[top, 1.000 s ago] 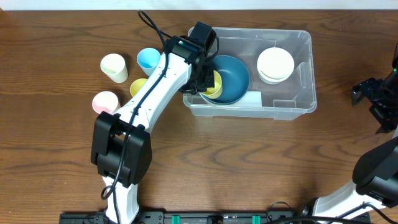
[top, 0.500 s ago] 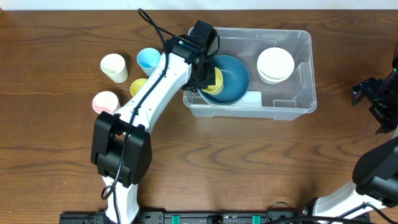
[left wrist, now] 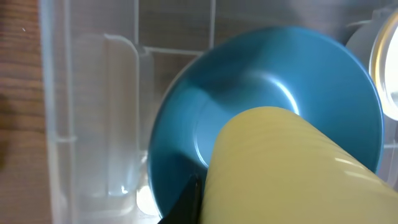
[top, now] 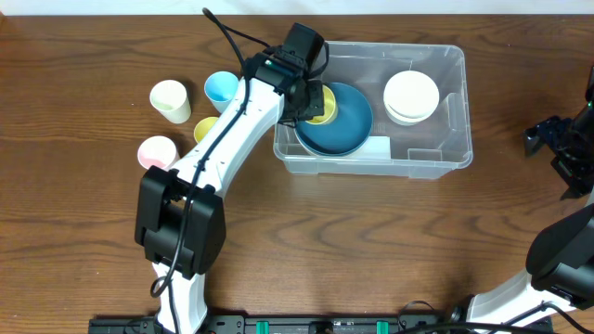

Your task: Pack container

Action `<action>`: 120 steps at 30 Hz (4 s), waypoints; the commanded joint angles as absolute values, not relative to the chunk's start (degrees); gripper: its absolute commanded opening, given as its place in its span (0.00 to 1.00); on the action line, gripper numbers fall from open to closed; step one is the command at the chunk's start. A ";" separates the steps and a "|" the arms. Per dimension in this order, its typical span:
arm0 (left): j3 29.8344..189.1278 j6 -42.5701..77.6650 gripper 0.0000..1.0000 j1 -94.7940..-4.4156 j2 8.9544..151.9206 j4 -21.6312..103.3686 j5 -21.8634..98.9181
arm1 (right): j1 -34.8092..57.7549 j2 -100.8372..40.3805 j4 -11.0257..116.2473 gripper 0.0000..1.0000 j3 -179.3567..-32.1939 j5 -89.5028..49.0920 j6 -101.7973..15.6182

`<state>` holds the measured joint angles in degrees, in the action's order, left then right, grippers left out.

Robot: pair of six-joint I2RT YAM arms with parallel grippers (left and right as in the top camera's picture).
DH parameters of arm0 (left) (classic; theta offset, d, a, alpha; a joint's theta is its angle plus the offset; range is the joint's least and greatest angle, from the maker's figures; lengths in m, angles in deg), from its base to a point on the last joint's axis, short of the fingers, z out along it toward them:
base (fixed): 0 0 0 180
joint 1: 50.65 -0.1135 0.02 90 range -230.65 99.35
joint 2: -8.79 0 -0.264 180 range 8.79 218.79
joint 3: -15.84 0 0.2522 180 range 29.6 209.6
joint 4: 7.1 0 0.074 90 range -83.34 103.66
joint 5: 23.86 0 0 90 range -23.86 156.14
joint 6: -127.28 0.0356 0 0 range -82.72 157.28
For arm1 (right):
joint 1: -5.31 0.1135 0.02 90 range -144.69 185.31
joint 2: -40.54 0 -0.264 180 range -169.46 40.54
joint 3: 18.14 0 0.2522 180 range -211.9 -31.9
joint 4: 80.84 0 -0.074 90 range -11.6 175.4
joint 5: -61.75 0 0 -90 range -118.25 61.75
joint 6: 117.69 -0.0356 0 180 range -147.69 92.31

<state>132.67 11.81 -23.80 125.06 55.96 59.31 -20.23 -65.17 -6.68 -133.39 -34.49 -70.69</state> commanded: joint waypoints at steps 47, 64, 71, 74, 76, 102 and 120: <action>150.97 19.90 0.06 -21.09 138.59 63.76 65.76 | -20.30 -64.90 -6.72 0.99 -133.33 -35.12 -71.39; 150.97 19.92 0.06 -21.66 141.91 58.47 65.76 | -20.27 -64.90 -6.72 0.99 -133.33 -35.12 -71.37; 150.97 19.90 0.06 -23.15 141.91 55.61 65.76 | -20.30 -64.90 -6.72 0.99 -133.33 -35.12 -71.39; 150.97 19.96 0.06 -23.63 141.91 54.52 65.76 | -20.27 -64.90 -6.72 0.99 -133.33 -35.12 -71.39; 150.97 20.14 0.06 -23.87 141.91 53.47 65.76 | -20.30 -64.90 -6.72 0.99 -133.33 -35.12 -71.37; 152.21 21.82 0.06 -23.28 132.18 54.61 65.13 | -20.27 -64.90 -6.72 0.99 -133.33 -35.12 -71.39; 151.66 20.99 0.06 -21.31 111.64 83.19 65.39 | -20.27 -64.90 -6.72 0.99 -133.33 -35.12 -71.37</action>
<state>152.36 21.03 -21.03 108.32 82.28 64.89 -20.23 -65.17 -6.70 -133.39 -34.49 -70.72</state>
